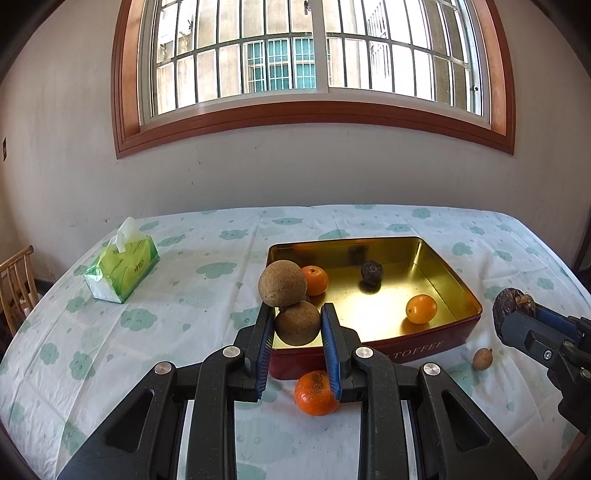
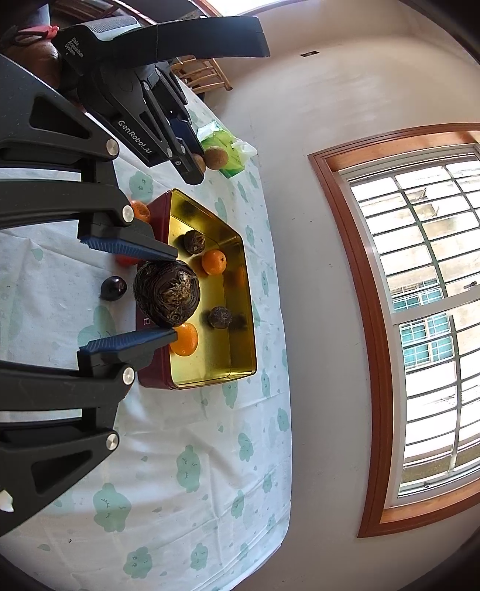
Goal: Organize fruits
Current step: 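Lift both held fruits and carry them over the TOFFEE tin, then lower the fruits into the tin and open both tools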
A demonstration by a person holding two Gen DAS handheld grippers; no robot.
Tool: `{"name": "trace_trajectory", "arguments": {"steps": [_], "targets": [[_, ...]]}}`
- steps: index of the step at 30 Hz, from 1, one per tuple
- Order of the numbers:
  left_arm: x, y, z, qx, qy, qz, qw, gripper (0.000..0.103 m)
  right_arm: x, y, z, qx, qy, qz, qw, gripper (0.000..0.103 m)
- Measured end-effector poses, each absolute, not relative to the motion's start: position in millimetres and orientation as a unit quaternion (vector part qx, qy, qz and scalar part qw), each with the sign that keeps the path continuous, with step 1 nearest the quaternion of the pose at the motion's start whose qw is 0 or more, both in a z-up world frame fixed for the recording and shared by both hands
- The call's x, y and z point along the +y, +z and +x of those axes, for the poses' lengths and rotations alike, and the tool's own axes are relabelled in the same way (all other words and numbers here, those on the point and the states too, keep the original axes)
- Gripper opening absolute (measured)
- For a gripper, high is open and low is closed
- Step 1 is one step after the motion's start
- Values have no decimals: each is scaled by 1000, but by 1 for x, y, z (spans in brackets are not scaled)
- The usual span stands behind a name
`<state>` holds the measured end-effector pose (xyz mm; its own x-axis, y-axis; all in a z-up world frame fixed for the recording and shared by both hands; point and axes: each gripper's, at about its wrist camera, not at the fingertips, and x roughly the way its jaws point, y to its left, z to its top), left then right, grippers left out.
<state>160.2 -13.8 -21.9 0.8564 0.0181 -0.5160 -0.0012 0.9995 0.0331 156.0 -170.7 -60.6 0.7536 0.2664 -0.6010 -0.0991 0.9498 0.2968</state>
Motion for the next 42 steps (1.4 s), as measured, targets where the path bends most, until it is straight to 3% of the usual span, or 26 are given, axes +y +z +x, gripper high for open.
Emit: {"name": "trace_trajectory", "arguments": {"steps": [42], "targets": [[-18, -26, 226, 269, 4, 30, 963, 26, -185, -80, 213, 343, 97, 133, 925, 34]]}}
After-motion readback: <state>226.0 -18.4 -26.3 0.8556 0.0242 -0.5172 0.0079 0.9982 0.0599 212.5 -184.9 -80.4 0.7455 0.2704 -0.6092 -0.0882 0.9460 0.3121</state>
